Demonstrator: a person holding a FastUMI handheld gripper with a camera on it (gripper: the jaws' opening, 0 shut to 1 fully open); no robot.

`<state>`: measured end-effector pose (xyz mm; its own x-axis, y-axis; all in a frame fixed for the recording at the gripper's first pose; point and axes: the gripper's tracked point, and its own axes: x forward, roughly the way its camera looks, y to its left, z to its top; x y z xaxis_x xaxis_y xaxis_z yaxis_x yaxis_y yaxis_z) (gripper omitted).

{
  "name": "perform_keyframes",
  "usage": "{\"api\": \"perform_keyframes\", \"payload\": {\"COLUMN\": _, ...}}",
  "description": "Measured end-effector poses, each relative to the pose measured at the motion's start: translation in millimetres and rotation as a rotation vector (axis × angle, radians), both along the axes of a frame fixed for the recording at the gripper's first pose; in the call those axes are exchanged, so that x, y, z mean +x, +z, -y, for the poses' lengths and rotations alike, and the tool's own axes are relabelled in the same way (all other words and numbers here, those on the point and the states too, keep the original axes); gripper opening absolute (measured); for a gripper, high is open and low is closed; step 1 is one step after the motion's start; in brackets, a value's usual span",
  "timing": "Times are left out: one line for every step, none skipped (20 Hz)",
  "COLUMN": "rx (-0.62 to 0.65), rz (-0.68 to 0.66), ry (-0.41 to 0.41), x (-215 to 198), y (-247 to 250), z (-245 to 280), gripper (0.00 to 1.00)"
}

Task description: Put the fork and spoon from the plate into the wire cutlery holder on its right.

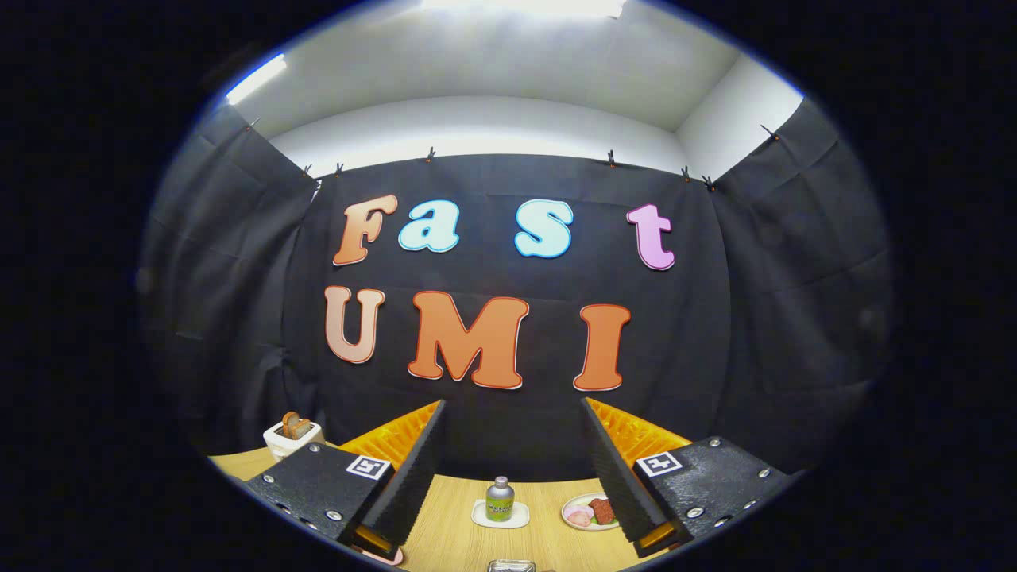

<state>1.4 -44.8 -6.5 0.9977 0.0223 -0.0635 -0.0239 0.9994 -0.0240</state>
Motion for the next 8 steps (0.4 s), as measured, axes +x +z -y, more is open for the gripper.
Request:
{"api": "perform_keyframes", "payload": {"rx": -0.006, "rz": -0.002, "ry": 0.004, "x": -1.5, "y": -2.3, "z": -0.7, "gripper": 0.97}}
{"api": "perform_keyframes", "payload": {"rx": -0.009, "rz": -0.004, "ry": 0.007, "x": -2.1, "y": -2.4, "z": -1.6, "gripper": 0.97}}
{"api": "perform_keyframes", "payload": {"rx": -0.009, "rz": -0.010, "ry": 0.011, "x": -2.0, "y": -4.5, "z": -3.5, "gripper": 0.97}}
{"api": "perform_keyframes", "payload": {"rx": -0.007, "rz": -0.010, "ry": 0.015, "x": -2.4, "y": -4.8, "z": -4.6, "gripper": 0.97}}
{"api": "perform_keyframes", "payload": {"rx": -0.004, "rz": -0.014, "ry": 0.017, "x": -1.6, "y": -5.5, "z": -5.2, "gripper": 0.97}}
{"api": "perform_keyframes", "payload": {"rx": -0.004, "rz": -0.016, "ry": 0.024, "x": -2.2, "y": -6.6, "z": -6.8, "gripper": 0.98}}
{"api": "perform_keyframes", "payload": {"rx": -0.008, "rz": -0.018, "ry": 0.025, "x": -1.1, "y": -8.5, "z": -7.2, "gripper": 0.98}}
{"api": "perform_keyframes", "payload": {"rx": -0.012, "rz": -0.021, "ry": 0.029, "x": -1.9, "y": -9.9, "z": -8.2, "gripper": 0.98}}
